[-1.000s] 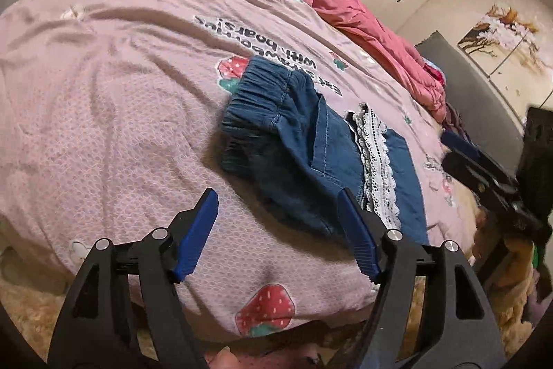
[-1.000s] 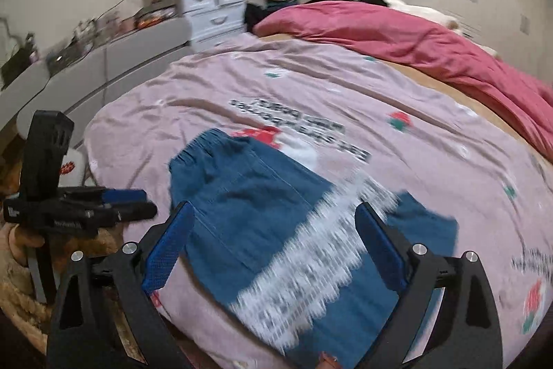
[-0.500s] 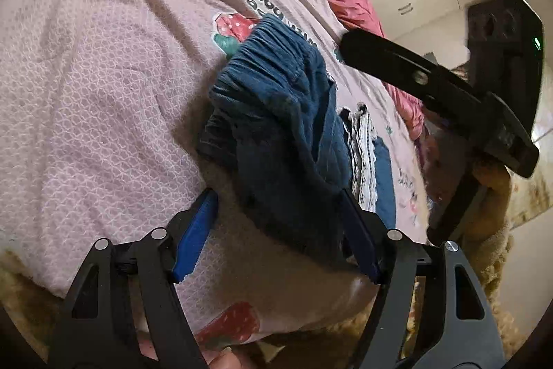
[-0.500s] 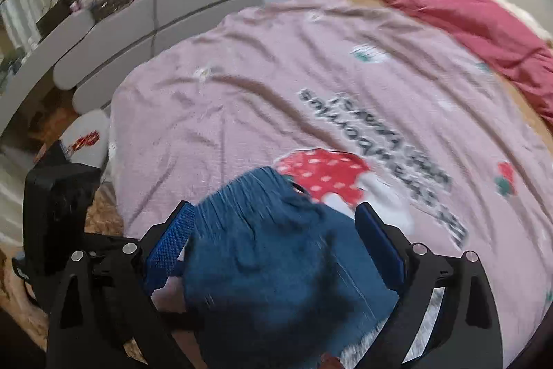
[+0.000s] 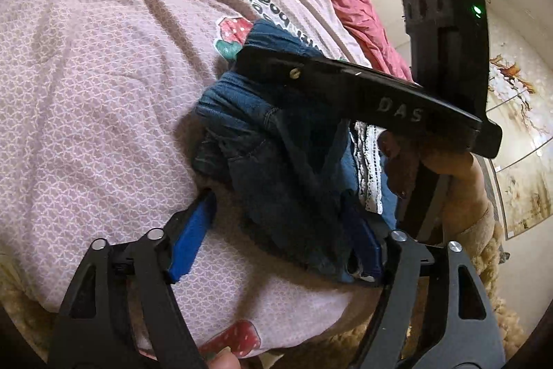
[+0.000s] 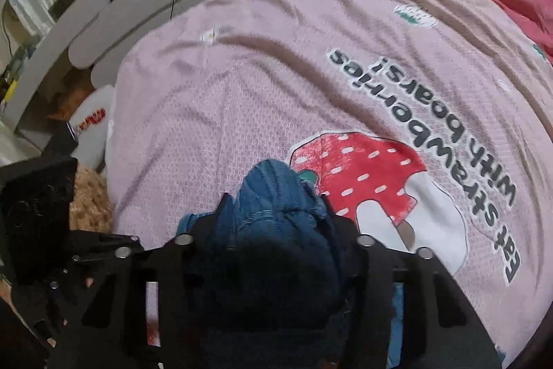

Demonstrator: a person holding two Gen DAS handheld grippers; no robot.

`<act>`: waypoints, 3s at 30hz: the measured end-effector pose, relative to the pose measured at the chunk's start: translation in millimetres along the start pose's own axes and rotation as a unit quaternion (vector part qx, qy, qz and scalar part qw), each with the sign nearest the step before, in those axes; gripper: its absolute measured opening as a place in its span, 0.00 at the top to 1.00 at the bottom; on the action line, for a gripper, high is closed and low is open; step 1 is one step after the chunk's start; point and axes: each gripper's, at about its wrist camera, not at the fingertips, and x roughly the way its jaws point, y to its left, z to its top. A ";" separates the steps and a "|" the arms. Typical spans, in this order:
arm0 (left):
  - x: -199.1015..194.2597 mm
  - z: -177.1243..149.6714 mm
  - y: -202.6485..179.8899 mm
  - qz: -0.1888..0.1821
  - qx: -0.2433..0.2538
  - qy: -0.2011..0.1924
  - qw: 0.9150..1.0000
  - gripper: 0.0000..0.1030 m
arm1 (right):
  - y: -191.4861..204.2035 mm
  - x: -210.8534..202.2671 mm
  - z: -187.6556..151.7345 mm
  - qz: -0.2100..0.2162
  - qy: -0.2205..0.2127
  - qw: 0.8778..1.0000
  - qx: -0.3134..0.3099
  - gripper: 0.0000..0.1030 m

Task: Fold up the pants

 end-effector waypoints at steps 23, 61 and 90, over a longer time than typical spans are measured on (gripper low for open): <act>37.0 -13.2 -87.9 -0.121 0.101 -0.026 0.987 0.36 | -36.1 -161.8 -95.0 0.035 -0.169 0.983 0.065 0.65; 50.6 -71.0 -148.7 -0.094 0.303 0.025 0.948 0.26 | -35.5 -197.9 -259.3 -0.151 -0.188 0.949 0.204 0.46; 130.8 20.8 -134.5 0.081 0.296 0.129 0.943 0.51 | 99.4 -107.1 -215.8 -0.284 -0.108 0.950 -0.077 0.54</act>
